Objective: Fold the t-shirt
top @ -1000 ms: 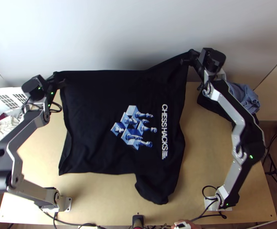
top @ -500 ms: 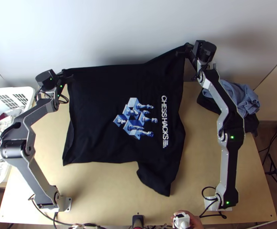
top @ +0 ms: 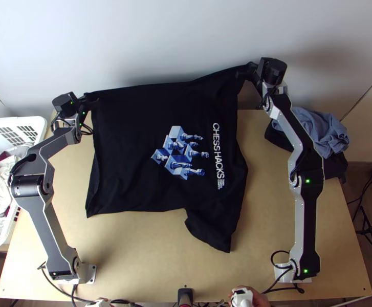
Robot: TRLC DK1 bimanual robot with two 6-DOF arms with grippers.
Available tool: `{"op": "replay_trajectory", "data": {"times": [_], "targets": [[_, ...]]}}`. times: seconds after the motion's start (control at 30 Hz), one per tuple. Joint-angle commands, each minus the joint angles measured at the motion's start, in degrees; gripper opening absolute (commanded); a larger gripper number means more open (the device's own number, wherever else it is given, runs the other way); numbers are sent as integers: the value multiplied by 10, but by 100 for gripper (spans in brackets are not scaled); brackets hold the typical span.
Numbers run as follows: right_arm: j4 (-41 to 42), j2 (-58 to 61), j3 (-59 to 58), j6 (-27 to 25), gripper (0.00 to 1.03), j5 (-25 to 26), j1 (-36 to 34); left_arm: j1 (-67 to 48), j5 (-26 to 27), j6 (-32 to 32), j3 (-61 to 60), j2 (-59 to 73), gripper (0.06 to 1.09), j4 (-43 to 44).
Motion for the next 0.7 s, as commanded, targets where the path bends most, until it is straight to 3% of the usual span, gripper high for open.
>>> {"op": "replay_trajectory", "data": {"times": [0.0,0.67], "targets": [[0,-20,-37,-1,3,14,8,7,-1,15,7,9,10,-13],[33,-178,-327,-25,3,51,36,0,0,83,-27,0,10,-116]]}}
